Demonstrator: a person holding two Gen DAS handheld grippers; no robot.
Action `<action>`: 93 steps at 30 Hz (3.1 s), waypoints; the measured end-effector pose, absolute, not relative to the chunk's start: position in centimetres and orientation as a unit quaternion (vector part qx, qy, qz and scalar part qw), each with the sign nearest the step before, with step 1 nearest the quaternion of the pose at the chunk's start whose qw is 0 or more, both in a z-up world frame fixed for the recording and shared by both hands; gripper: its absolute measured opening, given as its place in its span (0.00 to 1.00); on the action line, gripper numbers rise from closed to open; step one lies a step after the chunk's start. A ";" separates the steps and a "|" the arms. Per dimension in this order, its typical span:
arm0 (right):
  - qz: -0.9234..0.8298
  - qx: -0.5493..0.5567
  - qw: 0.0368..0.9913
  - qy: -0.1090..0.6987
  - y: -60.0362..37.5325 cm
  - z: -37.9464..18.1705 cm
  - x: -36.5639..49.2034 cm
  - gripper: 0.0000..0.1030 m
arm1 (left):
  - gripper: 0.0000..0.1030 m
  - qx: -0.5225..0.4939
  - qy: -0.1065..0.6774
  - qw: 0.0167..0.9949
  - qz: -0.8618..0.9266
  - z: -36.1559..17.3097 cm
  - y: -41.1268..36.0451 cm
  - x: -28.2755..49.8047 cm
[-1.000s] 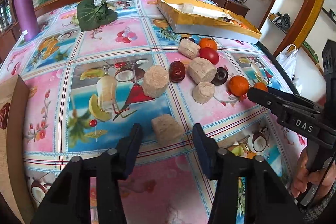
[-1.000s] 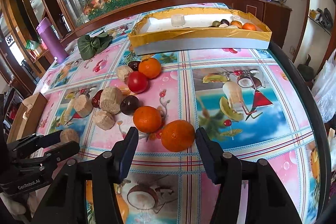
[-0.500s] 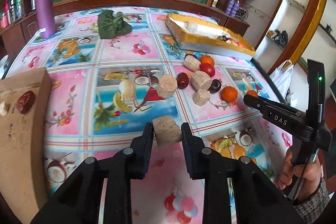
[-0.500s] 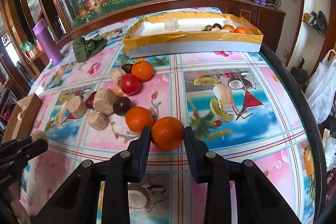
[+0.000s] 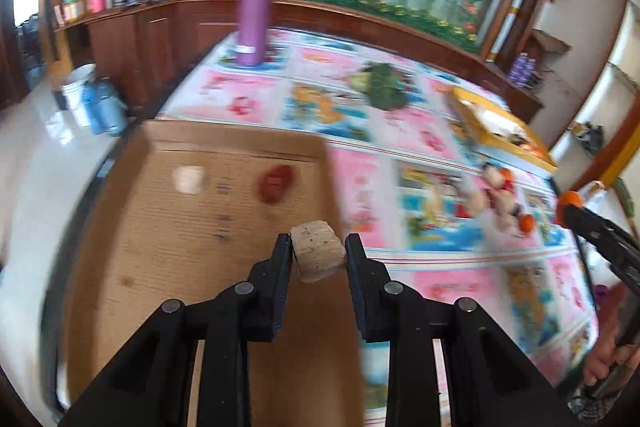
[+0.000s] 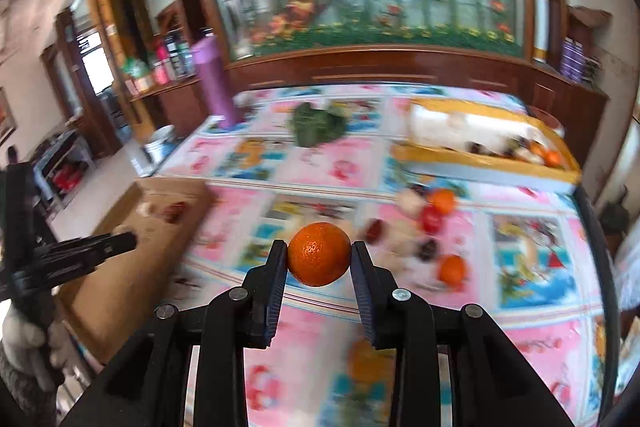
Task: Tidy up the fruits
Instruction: 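Carry the cake and orange into the cardboard tray and release both, then grasp the cylindrical tan cake with the left tool while the right tool grasps another orange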
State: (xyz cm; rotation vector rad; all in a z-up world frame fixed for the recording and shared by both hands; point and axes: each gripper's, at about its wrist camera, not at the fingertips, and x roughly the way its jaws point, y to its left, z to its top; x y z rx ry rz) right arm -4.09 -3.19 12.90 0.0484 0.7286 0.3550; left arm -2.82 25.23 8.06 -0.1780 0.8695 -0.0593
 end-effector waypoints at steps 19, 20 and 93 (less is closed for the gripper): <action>0.298 -0.076 0.834 0.457 21.4 4.1 2.4 0.34 | 0.25 -0.145 0.518 0.841 0.059 2.5 35.5 3.4; 0.297 -0.083 0.833 0.459 21.7 3.8 2.5 0.35 | 0.27 -0.147 0.515 0.842 0.057 2.6 35.5 3.3; 0.061 0.055 0.900 0.428 -14.3 2.2 3.2 0.54 | 0.33 -0.016 0.436 0.885 -0.163 0.6 2.9 7.4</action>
